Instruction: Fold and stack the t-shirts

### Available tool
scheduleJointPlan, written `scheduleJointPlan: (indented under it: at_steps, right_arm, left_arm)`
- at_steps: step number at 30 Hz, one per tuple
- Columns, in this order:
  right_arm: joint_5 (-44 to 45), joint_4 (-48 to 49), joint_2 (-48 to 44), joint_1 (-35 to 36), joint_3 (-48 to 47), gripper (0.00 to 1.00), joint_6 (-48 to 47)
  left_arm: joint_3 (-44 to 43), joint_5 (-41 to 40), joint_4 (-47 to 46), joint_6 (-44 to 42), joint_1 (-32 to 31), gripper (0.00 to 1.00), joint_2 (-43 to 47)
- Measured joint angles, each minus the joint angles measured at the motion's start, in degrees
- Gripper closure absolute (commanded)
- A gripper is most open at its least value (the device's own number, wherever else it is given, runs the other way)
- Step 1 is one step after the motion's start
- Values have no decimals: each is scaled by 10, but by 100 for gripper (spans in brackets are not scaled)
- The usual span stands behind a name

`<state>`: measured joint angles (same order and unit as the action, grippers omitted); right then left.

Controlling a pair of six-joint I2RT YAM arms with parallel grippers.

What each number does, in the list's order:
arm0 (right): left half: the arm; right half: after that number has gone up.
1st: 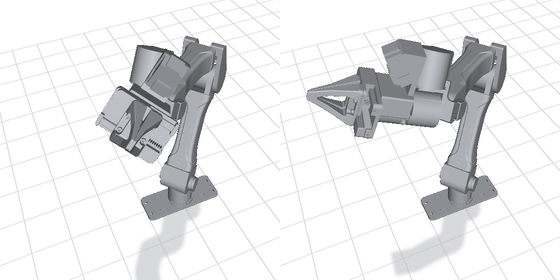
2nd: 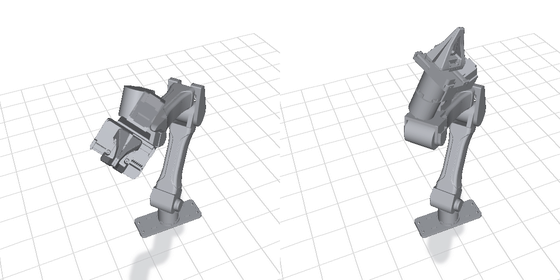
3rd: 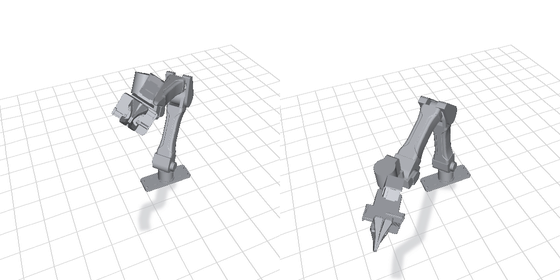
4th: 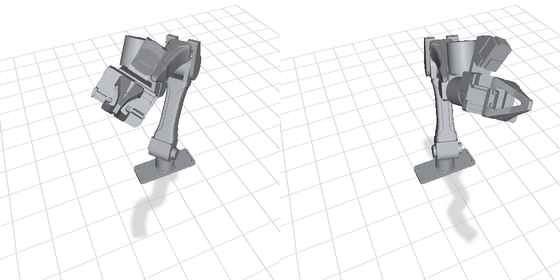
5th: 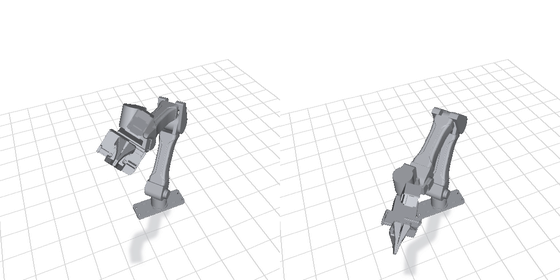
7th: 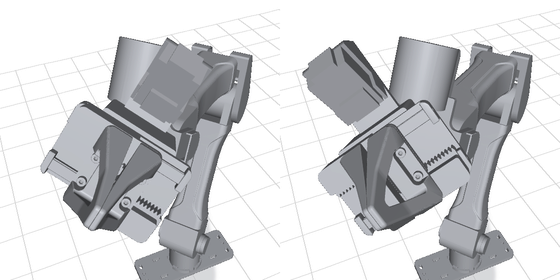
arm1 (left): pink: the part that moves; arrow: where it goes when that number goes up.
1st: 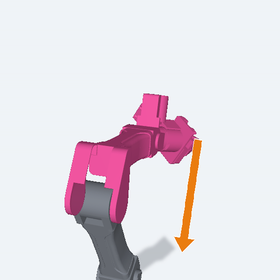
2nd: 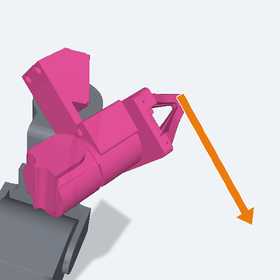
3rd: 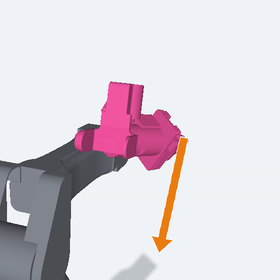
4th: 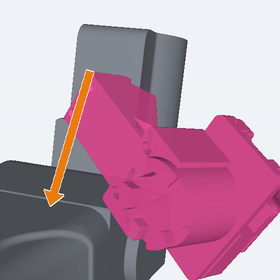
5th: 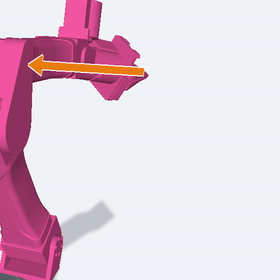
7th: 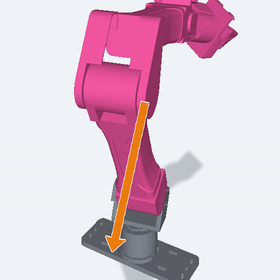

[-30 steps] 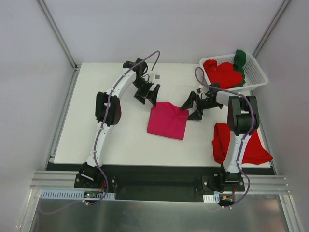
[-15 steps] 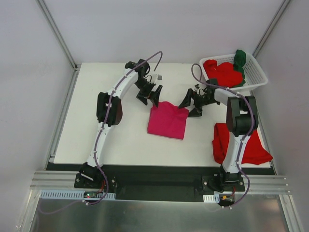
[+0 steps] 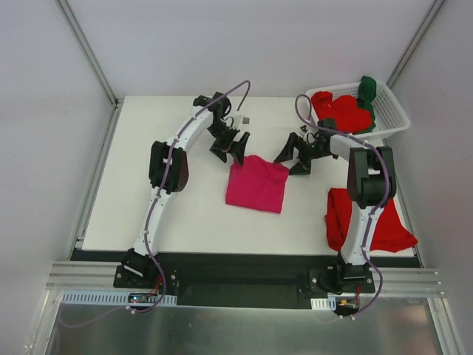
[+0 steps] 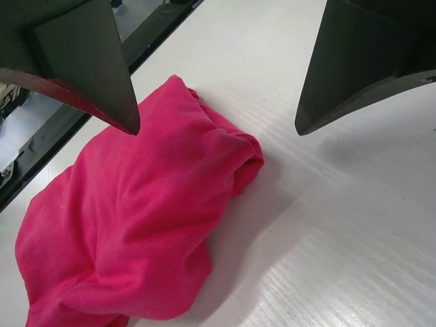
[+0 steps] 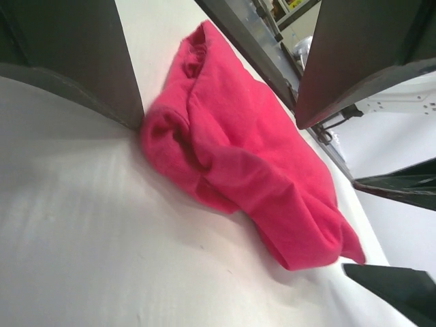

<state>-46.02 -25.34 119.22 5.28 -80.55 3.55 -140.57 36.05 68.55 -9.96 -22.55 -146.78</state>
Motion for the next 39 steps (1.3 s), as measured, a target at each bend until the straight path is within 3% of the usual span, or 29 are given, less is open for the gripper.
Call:
scheduleJointPlan:
  at_steps: [13, 39]
  right_arm:
    - [-63, 110, 24, 29, 9, 4, 59]
    - [-125, 46, 28, 43, 31, 4, 24]
  left_arm:
    - [0, 2, 0, 0, -12, 1, -3]
    - [6, 30, 3, 2, -45, 1, -25]
